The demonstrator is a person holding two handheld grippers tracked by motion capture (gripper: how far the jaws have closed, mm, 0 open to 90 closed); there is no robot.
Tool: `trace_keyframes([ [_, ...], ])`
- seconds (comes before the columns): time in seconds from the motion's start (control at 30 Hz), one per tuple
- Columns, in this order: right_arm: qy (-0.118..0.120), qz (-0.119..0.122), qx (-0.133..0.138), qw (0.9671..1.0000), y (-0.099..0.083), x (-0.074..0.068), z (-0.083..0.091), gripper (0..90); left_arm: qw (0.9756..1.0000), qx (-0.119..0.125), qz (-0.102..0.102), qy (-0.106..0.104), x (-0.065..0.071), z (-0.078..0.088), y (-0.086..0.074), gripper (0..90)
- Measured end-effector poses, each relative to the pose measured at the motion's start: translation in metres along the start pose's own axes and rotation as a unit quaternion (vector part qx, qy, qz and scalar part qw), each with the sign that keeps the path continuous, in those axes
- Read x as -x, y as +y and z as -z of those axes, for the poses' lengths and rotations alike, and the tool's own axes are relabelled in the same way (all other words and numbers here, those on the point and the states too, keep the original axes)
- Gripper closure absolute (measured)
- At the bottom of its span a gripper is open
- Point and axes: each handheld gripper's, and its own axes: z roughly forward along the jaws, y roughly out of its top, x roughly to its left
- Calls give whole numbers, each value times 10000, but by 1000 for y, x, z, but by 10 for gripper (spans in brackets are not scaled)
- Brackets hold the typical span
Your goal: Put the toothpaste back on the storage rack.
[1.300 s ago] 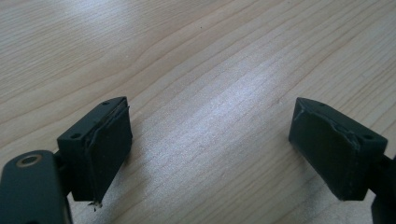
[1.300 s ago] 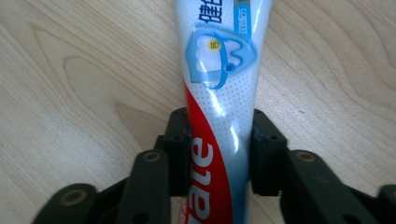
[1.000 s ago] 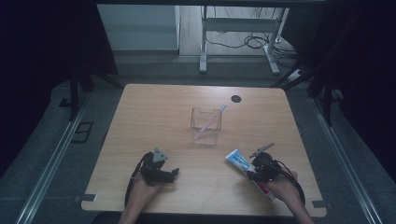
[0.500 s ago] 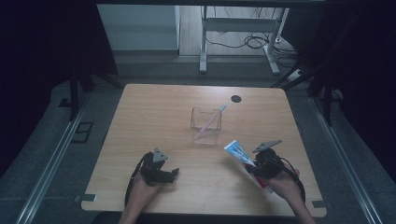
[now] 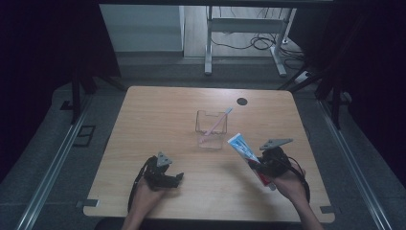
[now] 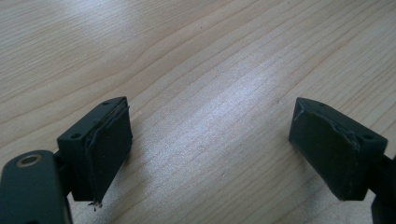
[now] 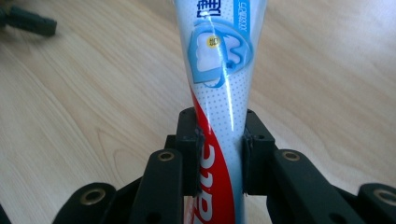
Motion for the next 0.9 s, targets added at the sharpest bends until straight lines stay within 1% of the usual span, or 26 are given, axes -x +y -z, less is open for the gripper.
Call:
trace_keyframes([
  [0.13,65,-3,100,9999,9,-1,0,728,10000,0,1,0,0,0,0,133],
  [0.17,60,8,125,9999,11,-1,0,728,10000,-24,-26,-2,0,0,0,133],
  [0.47,95,30,313,9995,30,-4,-2,729,10000,-3,-17,2,0,0,0,133],
  [0.6,159,-4,397,9991,39,-5,-2,729,10000,-8,-18,1,0,0,0,133],
  [0.9,189,68,465,9987,60,-8,-7,729,10000,-36,-40,6,-1,0,0,133],
])
